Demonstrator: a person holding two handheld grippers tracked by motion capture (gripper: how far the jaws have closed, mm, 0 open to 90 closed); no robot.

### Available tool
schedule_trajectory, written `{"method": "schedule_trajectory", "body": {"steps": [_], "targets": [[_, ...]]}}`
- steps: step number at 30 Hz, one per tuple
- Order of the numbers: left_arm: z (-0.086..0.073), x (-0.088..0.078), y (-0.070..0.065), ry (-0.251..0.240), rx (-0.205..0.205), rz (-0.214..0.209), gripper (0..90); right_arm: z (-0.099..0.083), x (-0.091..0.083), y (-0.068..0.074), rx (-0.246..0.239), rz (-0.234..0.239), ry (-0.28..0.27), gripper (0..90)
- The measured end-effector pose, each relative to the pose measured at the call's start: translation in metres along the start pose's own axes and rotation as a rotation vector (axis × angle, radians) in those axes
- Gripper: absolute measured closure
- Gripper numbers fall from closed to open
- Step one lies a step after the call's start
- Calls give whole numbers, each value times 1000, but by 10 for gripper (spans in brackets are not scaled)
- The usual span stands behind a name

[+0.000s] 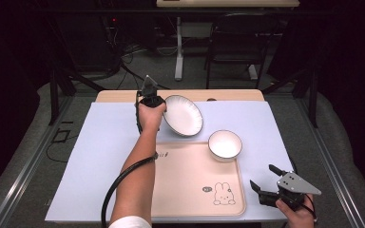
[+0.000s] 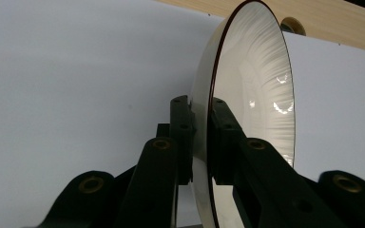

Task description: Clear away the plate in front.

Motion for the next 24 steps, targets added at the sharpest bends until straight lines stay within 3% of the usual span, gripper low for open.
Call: {"method": "schedule_trajectory", "body": {"steps": [14, 24], "targets": [[2, -32, 31, -21, -21, 28, 822, 0, 1, 1, -3, 0, 4, 145], [-2, -48, 38, -15, 38, 29, 820, 0, 1, 2, -4, 0, 5, 144]]}}
Point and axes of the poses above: each handheld gripper's, and its own axes: x roughly forward along the jaws, z roughly out of its top, y roughly to its left, the point moved 4 cm from there along x, roughly forward along the jaws, and after that the axes turned 2 degrees about x, right-handed, at the moved point
